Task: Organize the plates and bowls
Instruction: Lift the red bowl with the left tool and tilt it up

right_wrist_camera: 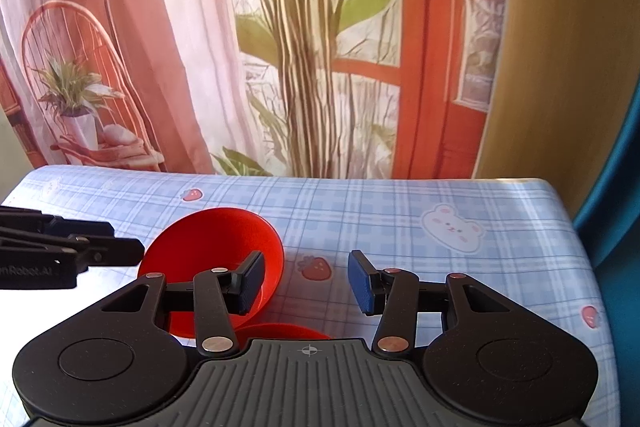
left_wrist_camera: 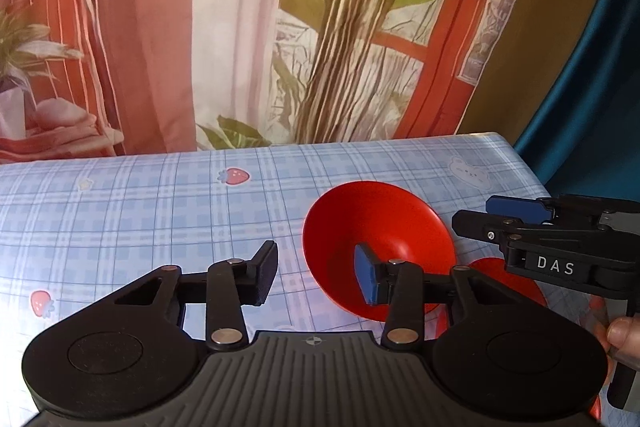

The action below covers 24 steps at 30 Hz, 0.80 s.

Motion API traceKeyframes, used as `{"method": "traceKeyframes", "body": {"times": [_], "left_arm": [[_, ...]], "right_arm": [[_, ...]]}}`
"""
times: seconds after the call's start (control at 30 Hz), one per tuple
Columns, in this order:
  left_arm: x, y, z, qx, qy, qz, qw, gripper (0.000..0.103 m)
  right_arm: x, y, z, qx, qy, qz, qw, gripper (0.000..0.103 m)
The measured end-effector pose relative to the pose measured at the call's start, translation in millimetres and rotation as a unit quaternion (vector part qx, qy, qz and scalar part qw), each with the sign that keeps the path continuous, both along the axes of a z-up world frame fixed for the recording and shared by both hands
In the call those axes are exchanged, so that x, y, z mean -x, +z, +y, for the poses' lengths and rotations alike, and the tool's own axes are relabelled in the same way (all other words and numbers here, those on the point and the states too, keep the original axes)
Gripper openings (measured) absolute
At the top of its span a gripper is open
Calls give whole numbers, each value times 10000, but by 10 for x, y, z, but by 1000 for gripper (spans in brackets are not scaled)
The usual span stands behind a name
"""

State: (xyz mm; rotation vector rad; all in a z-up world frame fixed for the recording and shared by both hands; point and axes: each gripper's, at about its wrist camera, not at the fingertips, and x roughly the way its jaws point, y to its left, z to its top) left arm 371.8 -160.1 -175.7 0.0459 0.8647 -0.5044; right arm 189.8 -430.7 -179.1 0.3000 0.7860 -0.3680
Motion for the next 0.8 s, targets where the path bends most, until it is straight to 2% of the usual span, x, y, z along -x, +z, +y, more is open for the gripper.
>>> {"method": "traceKeyframes", "body": {"times": [0.17, 0.33, 0.43, 0.6, 0.8], "left_arm": [[-66, -150, -26, -28, -66, 160, 9998, 35], [-103, -263, -50, -32, -166, 288, 9994, 19], [-103, -274, -76, -39, -199, 257, 9995, 18], [-120, -252, -65, -108, -217, 230, 9994, 18], [-57, -52, -41, -103, -175, 41, 9998, 18]], "right_arm": [[-185, -142, -8, -202, 128, 188, 9995, 35], [-287, -282, 15, -360, 186, 435, 9982, 16], [-315, -322, 33, -467, 251, 433, 9977, 9], [-328, -302, 47, -493, 193, 349, 9980, 9], [-303, -153, 65, -442, 242, 123, 9987, 9]]}}
